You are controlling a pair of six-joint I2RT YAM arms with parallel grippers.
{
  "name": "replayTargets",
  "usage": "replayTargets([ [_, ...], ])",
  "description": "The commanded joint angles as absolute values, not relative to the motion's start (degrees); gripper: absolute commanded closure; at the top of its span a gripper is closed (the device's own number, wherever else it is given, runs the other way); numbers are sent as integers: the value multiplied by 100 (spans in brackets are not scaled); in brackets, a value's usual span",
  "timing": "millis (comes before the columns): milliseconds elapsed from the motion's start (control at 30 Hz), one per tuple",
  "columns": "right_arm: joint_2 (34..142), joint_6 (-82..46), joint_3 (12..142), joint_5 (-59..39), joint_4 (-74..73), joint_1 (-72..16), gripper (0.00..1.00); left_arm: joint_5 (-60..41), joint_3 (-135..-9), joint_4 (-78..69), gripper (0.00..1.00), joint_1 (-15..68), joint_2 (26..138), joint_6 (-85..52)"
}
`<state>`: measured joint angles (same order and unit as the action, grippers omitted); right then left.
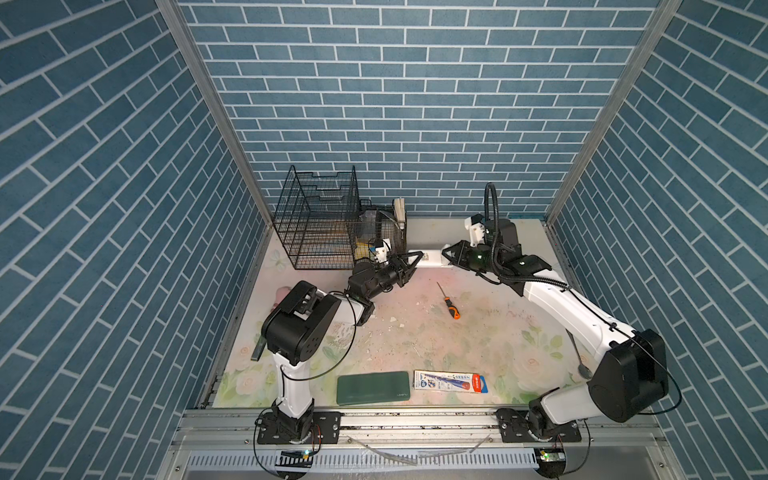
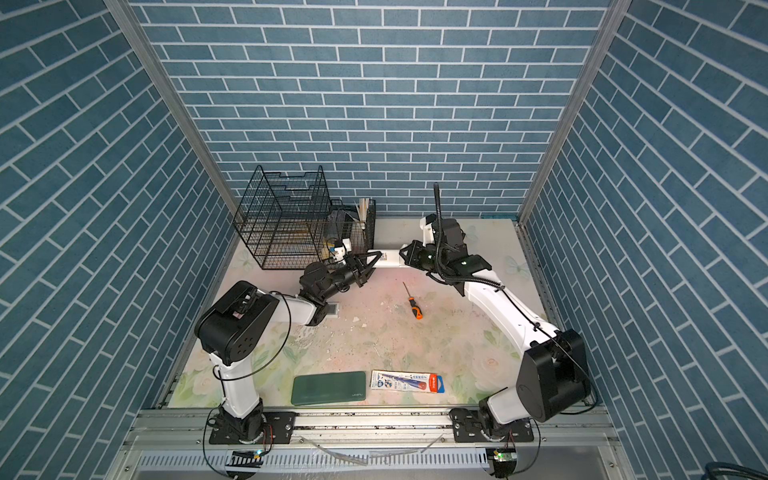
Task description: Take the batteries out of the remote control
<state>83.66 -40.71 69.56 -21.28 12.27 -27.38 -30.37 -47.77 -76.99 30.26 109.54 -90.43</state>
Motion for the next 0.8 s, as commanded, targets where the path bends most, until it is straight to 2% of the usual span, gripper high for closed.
replayTargets([
  [0,8402,-4156,6751,-2218,1103,-2760,89,-3154,-4914,-8060,100,3050,10960,-9023],
  [500,8182,-4259,6840,-2531,750,-2752,98,-3144,-4799,-8062,100,3035,11045,-8976],
  [767,7868,-3658,7351,-2128,1660,-2712,99,-3181,-4636,-8006,100,3039,11153,-8798],
])
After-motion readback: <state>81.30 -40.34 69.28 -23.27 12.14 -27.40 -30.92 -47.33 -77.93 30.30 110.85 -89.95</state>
